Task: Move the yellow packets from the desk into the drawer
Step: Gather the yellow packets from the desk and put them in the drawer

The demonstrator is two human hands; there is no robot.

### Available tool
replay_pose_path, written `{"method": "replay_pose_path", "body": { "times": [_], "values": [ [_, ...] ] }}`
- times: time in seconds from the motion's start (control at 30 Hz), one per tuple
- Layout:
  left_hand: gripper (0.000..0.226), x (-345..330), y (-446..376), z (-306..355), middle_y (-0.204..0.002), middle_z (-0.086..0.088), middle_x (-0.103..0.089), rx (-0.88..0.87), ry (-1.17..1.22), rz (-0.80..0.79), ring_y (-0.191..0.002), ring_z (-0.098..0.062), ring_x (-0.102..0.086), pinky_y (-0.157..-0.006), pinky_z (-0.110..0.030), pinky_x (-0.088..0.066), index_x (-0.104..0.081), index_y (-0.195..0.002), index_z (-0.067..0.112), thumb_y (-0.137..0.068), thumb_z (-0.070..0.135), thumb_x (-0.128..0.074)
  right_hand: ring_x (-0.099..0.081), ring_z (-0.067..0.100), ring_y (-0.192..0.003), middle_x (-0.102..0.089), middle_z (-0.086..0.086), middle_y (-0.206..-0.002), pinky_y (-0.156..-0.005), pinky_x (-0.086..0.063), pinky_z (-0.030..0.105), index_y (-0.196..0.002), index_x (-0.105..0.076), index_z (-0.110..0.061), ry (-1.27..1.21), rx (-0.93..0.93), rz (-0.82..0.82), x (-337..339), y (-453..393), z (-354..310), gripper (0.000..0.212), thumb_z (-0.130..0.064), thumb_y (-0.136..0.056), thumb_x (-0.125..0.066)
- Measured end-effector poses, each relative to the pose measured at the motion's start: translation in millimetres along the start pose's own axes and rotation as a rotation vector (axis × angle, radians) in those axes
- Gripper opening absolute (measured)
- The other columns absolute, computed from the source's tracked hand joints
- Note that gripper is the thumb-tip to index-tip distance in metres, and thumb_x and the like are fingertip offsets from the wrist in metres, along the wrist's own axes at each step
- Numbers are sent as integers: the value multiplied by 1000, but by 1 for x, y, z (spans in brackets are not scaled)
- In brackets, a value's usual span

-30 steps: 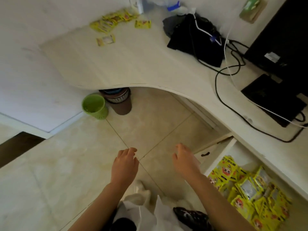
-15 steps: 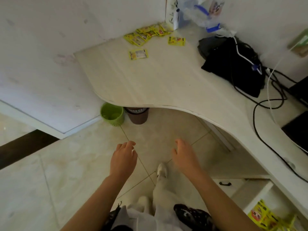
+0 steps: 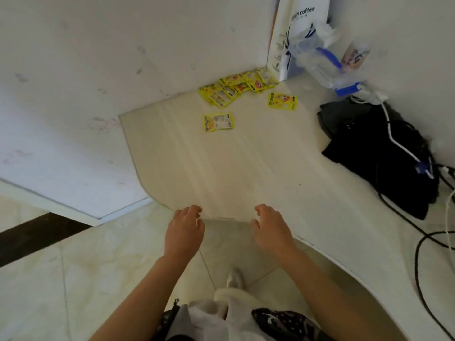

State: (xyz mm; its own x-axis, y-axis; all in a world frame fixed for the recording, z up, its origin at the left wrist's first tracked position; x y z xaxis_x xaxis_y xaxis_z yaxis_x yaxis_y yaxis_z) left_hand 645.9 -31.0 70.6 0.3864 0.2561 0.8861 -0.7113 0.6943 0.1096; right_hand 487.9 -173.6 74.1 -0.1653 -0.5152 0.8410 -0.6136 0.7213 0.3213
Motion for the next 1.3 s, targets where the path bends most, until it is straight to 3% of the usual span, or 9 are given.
{"method": "replay_pose_path", "body": {
  "times": [0.57, 0.97, 1.3],
  "values": [
    [29, 7, -215, 23, -110, 1, -65, -50, -9, -94, -111, -21, -50, -86, -37, -48, -57, -119, 17, -91, 15, -49, -52, 26, -118, -55, 9, -129, -97, -46, 37, -133, -46, -12, 36, -57, 39, 69, -189, -6, 38, -25, -97, -44],
    [31, 6, -352, 54, -120, -6, -57, -193, -108, -170, -112, -28, -50, -83, -40, -47, -57, -120, 14, -89, 16, -52, -54, 30, -110, -56, 13, -121, -90, -48, 39, -129, -51, -10, 108, -121, 75, 113, -303, 2, 36, -21, -95, -48],
    [55, -27, -414, 80, -142, -1, -44, -231, -225, -354, -133, -23, -34, -102, -37, -38, -39, -139, 22, -89, 29, -60, -49, 36, -117, -47, 18, -131, -92, -46, 43, -133, -45, -5, 237, -106, 28, 146, -404, 27, 40, -18, -95, -48]
  ]
}}
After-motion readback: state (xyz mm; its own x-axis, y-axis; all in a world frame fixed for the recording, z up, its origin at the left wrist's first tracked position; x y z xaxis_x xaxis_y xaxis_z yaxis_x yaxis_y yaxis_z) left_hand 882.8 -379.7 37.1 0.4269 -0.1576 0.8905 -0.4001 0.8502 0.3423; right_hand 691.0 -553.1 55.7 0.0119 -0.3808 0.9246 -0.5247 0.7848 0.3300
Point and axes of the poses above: each hand's wrist, its own y-axis away from the middle knuckle, its own x-axis out of the back of the hand, z = x × y, the point moved 5 cm from there along -y, towards the middle knuckle
